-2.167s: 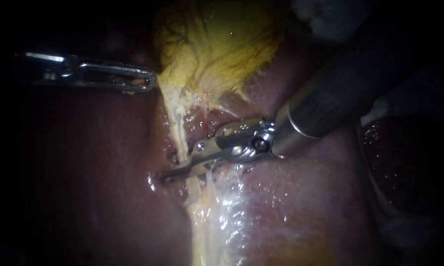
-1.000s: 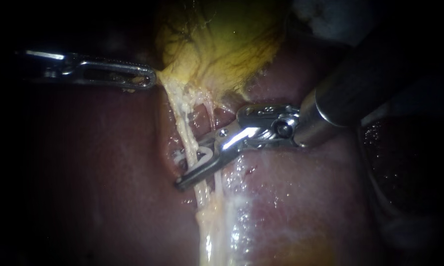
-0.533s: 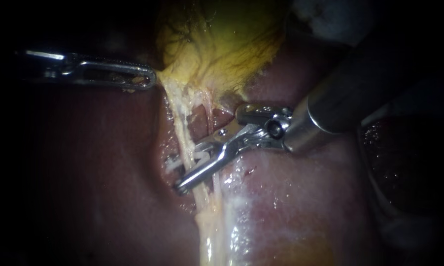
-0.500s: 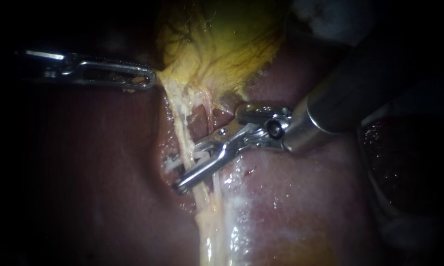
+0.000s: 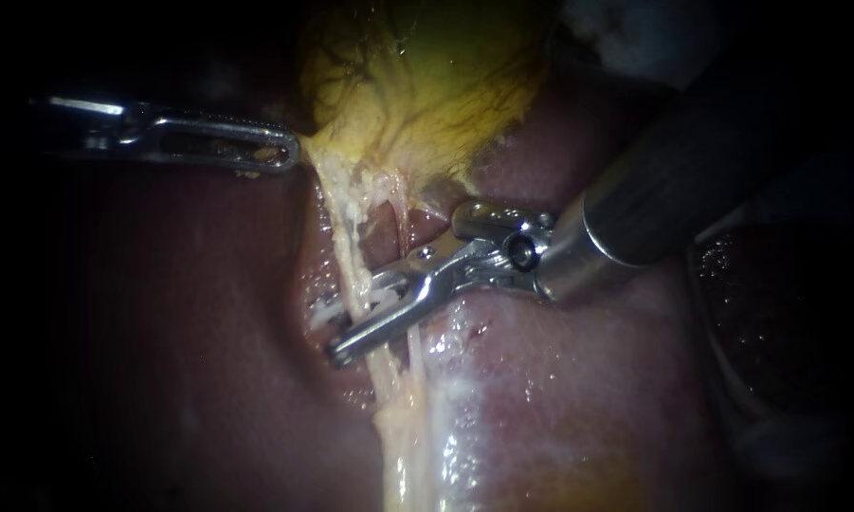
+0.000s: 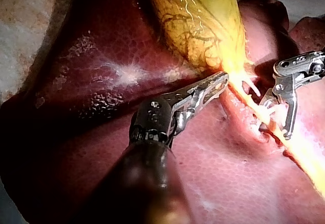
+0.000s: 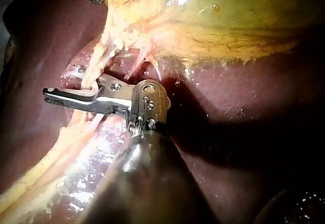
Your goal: Clipping first clip left tube
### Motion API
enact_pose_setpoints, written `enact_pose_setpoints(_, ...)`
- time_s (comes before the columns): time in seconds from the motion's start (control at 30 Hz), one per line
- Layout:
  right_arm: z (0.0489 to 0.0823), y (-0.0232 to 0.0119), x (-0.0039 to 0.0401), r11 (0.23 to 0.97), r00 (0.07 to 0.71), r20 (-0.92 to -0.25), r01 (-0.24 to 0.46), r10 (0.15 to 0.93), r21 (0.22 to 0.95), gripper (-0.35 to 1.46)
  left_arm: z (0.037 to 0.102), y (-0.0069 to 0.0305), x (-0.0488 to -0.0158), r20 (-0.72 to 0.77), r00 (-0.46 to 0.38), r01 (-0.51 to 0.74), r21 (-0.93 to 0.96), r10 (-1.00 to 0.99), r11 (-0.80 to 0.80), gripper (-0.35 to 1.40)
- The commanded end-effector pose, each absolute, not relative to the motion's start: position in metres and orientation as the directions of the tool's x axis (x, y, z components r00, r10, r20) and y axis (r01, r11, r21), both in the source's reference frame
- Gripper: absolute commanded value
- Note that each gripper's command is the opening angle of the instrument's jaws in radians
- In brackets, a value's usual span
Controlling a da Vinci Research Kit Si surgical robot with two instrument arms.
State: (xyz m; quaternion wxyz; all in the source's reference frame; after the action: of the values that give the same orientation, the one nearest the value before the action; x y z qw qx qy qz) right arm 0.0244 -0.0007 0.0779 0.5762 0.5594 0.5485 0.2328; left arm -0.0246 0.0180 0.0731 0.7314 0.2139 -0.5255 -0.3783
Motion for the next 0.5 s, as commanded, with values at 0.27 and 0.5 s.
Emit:
enact_pose_setpoints(0.27,0.0779,-0.0010,0.0229,0.241,0.302,-0.341,0.323,0.890,0.915,0.60,0.0731,0.0180,-0.0246,0.607,0.161,0.329,0.710,-0.778,0.622,-0.35)
enact_pose_setpoints(0.5,0.0779,-0.0010,0.0230,0.240,0.291,-0.334,0.313,0.897,0.919,0.60,0.0731,0.0180,-0.0246,0.607,0.161,0.329,0.710,-0.778,0.622,-0.35)
